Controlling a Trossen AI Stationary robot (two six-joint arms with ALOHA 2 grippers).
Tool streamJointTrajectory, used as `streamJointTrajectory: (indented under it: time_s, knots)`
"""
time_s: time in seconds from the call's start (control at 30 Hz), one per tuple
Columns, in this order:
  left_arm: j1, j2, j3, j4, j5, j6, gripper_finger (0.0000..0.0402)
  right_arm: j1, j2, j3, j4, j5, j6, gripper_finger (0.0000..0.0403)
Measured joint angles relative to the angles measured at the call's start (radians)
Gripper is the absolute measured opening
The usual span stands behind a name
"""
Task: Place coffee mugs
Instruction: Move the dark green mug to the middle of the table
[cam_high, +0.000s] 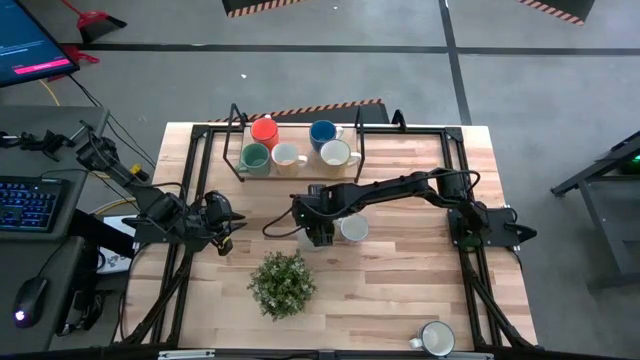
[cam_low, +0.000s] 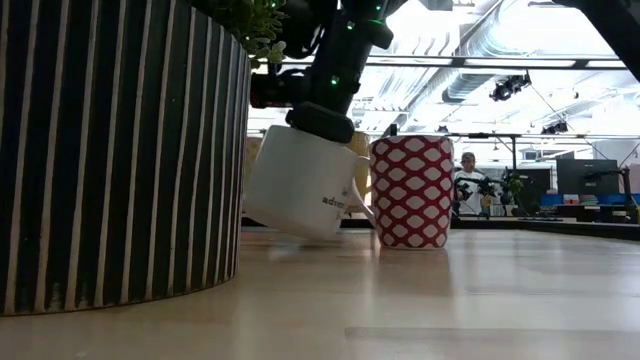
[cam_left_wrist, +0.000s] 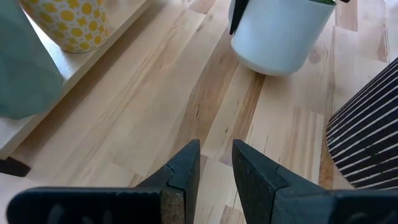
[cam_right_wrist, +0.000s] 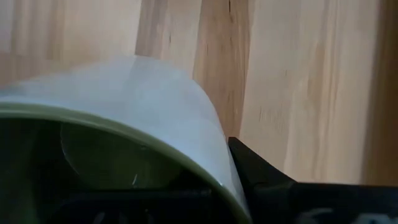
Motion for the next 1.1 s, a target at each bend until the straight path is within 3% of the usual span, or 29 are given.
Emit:
streamJointTrajectory:
  time_s: [0.43,1.1]
  knots:
    - [0.000,0.000,0.000,0.004,0.000,-0.001,0.0081,-0.015,0.000,0.000,-0.101,0.005,0.002,0.0000]
    - [0.000,0.000,0.000,0.004,0.001,-0.001,0.0081,-0.032,0.025,0.004,-0.036,0.008,-0.001,0.0000]
